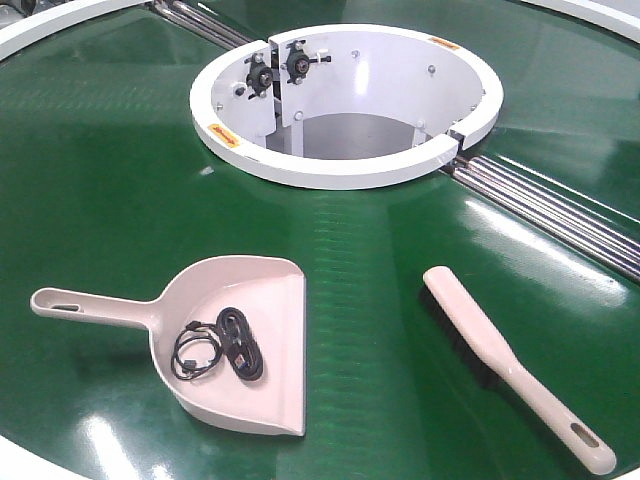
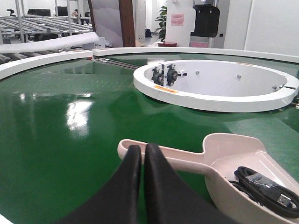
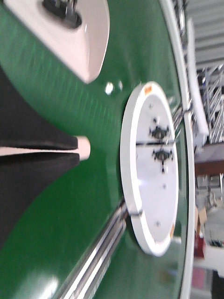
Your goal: Clean and inspect green conveyor with broom and dustpan
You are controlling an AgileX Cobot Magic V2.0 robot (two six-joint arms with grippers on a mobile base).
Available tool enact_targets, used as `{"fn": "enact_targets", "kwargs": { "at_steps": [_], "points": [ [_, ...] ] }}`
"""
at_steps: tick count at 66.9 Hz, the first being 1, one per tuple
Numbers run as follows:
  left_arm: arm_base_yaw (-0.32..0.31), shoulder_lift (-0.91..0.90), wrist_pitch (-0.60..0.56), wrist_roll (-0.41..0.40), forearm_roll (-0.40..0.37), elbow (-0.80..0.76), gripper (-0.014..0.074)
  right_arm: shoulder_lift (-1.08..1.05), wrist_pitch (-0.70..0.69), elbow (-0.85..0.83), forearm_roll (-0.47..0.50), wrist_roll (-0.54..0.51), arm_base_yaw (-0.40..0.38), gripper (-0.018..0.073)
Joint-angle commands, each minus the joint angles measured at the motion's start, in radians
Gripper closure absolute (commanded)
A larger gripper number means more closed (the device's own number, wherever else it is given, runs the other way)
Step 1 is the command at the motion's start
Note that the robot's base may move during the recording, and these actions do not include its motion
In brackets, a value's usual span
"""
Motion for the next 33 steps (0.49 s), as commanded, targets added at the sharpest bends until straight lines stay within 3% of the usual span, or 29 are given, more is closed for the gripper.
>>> {"fn": "enact_targets", "kwargs": {
  "at_steps": [1, 6, 13, 33],
  "points": [
    [-0.007, -0.014, -0.076, -0.011, -0.001, 0.031, 0.0604, 0.012, -0.079, -0.026, -0.113, 0.064, -0.047, 0.0568],
    [-0.007, -0.014, -0.076, -0.011, -0.001, 0.031, 0.0604, 0.012, -0.079, -0.024, -0.173, 0.129, -0.098, 0.0568],
    [-0.007, -0.014, -0.076, -0.011, -0.001, 0.031, 0.0604, 0.012, -0.140, 0.029, -0.189, 0.120, -0.139, 0.0568],
    [-0.007, -0.014, -0.076, -0.011, -0.001, 0.031, 0.0603, -0.007, -0.425, 0.253, -0.177, 0.107, -0.107, 0.0568]
  ]
}}
